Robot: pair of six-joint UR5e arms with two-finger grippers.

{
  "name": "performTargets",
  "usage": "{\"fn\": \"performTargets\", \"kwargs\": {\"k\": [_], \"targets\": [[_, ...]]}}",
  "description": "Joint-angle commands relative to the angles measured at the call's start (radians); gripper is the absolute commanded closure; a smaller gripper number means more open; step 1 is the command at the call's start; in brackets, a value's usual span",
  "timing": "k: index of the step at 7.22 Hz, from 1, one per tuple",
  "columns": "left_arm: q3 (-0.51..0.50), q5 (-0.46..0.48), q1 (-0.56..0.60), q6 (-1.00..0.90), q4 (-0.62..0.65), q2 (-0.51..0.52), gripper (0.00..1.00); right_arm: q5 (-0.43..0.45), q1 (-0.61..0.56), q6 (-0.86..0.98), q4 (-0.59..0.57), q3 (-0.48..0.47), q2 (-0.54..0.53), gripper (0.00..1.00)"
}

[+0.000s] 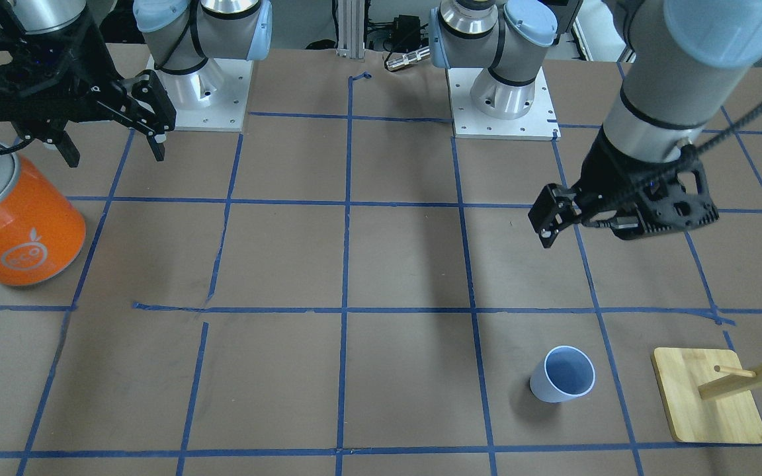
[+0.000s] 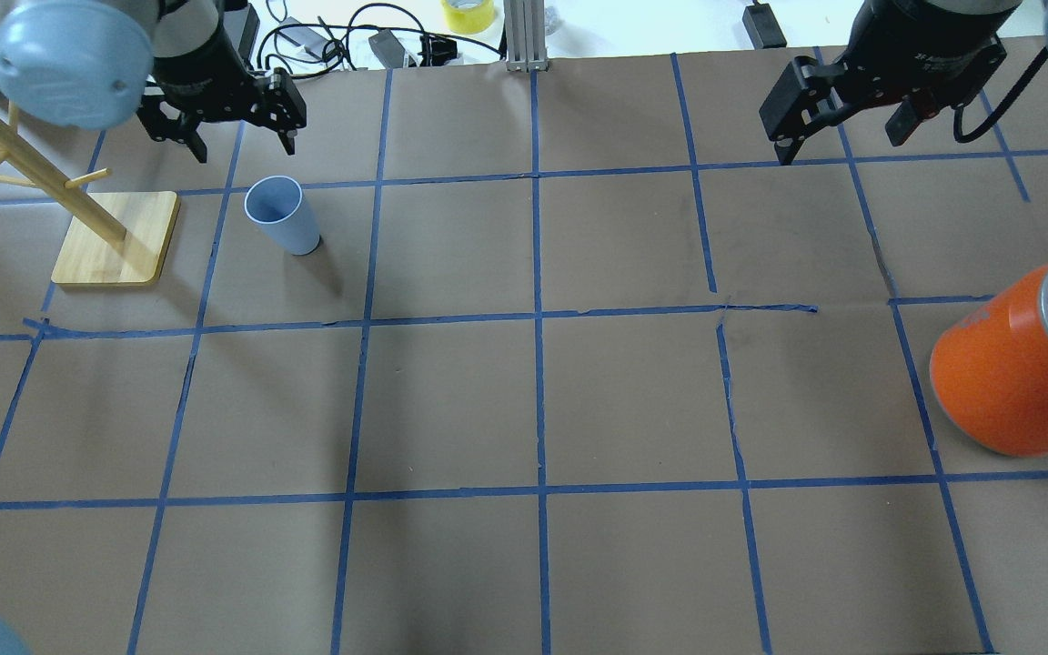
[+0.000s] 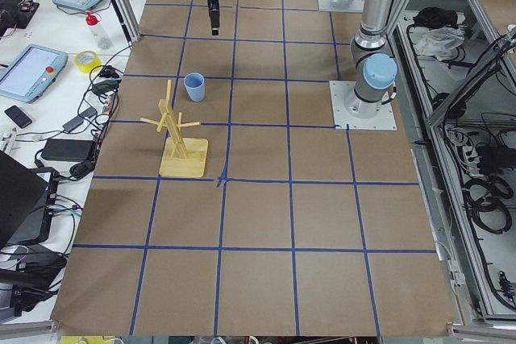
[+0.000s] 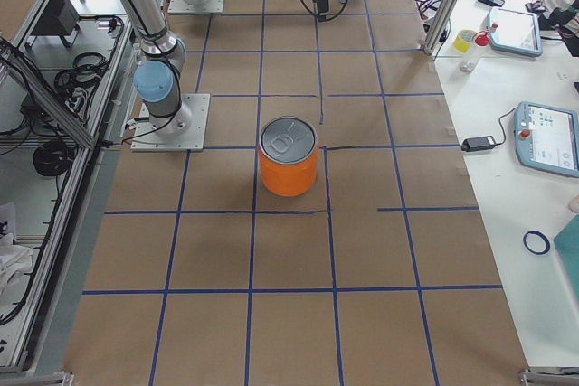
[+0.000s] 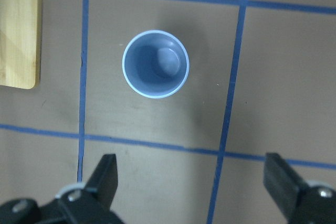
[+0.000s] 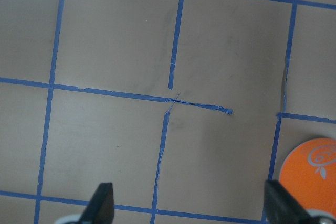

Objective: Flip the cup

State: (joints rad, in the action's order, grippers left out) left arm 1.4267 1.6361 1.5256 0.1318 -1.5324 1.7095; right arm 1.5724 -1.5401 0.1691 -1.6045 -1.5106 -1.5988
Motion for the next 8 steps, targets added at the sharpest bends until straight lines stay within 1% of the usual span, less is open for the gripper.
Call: {"fn": "performTargets", "kwargs": {"k": [1, 2, 3, 4, 8], "targets": [[0.098, -0.064, 0.010, -0.004, -0.046, -0.102, 0.00, 0.000, 0.000, 0.001, 0.000, 0.000, -0.001, 0.00], [0.125, -0.059, 0.011, -0.030, -0.040, -0.122, 0.00, 0.000, 0.000, 0.001, 0.000, 0.000, -0.003, 0.00], [0.132, -0.061, 0.011, -0.097, 0.000, -0.129, 0.00, 0.000, 0.000, 0.001, 0.000, 0.000, -0.003, 0.00], [0.127, -0.062, 0.011, -0.116, -0.003, -0.143, 0.00, 0.000, 0.000, 0.001, 0.000, 0.000, -0.003, 0.00], [0.113, -0.058, 0.010, -0.116, -0.009, -0.154, 0.00, 0.003, 0.000, 0.001, 0.000, 0.000, -0.003, 0.00]]}}
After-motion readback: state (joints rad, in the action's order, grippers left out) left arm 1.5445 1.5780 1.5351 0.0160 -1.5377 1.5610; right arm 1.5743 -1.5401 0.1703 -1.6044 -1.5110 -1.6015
